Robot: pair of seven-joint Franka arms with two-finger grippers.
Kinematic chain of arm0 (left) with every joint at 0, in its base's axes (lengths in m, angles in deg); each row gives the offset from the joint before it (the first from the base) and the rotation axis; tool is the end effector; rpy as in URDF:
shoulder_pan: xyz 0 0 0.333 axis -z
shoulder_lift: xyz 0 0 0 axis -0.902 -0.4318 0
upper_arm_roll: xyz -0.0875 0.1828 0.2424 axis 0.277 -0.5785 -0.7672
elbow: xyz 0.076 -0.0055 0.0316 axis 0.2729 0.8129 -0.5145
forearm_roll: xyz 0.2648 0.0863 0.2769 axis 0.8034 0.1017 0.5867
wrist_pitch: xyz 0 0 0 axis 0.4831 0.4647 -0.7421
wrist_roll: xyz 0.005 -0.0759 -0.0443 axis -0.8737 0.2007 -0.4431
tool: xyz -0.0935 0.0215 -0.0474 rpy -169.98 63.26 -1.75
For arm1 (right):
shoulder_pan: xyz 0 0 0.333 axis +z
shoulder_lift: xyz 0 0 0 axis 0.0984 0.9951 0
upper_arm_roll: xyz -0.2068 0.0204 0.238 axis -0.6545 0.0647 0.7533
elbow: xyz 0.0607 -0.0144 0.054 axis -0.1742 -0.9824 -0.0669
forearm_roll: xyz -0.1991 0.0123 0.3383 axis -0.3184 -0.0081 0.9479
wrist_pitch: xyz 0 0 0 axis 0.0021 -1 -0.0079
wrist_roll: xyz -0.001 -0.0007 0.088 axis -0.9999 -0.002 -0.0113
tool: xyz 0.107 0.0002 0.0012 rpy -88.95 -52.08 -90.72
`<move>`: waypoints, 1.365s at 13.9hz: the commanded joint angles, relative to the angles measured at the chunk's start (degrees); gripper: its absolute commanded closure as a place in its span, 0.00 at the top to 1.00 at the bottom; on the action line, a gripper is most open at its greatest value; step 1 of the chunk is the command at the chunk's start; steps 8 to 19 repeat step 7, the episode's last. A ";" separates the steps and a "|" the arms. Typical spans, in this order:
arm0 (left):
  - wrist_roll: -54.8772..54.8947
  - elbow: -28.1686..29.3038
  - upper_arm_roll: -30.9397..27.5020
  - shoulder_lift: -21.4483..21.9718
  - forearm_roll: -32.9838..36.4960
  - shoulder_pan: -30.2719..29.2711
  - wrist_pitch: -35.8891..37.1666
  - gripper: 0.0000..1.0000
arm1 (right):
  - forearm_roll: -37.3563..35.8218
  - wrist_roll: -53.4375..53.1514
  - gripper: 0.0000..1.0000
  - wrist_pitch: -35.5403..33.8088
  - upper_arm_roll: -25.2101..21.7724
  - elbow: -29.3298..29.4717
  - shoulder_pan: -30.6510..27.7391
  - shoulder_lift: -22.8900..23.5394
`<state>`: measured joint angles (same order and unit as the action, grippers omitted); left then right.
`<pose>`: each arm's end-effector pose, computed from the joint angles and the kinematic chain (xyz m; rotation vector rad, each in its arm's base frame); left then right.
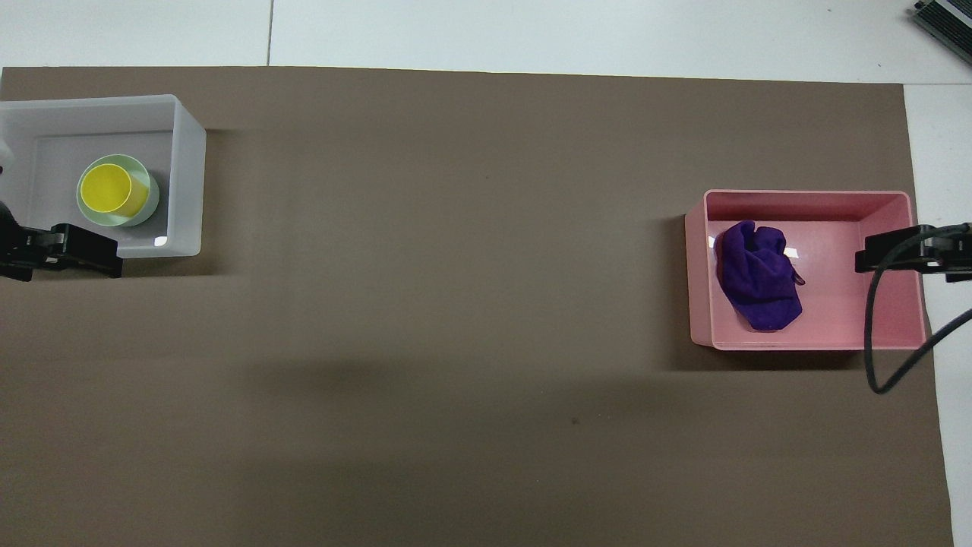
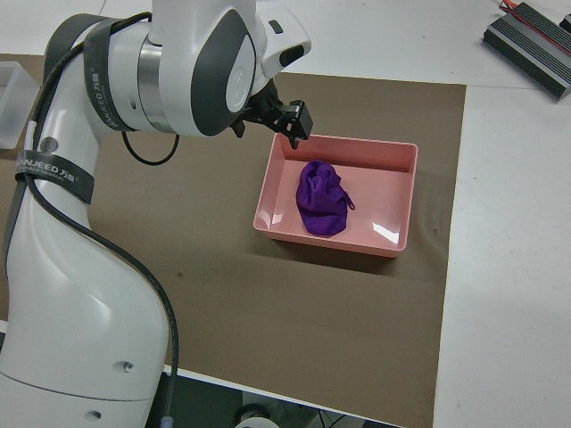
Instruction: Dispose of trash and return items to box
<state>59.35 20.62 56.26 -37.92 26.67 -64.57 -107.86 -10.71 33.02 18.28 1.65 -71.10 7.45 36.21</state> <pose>0.5381 -0.0271 0.6080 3.1391 -0.0339 -0.1054 0.5277 -0.0238 0.6392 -3.1292 0.1866 -0.0374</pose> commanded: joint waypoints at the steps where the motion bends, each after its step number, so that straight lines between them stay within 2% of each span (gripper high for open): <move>1: 0.13 -0.11 -0.82 -0.13 0.72 1.39 -0.34 1.00 | 0.34 1.72 1.00 0.96 0.41 -2.09 -0.84 -1.68; 19: 0.30 -0.11 -0.82 0.13 0.72 0.86 1.33 1.00 | 0.34 1.63 1.00 0.87 0.41 -1.91 -0.84 -1.68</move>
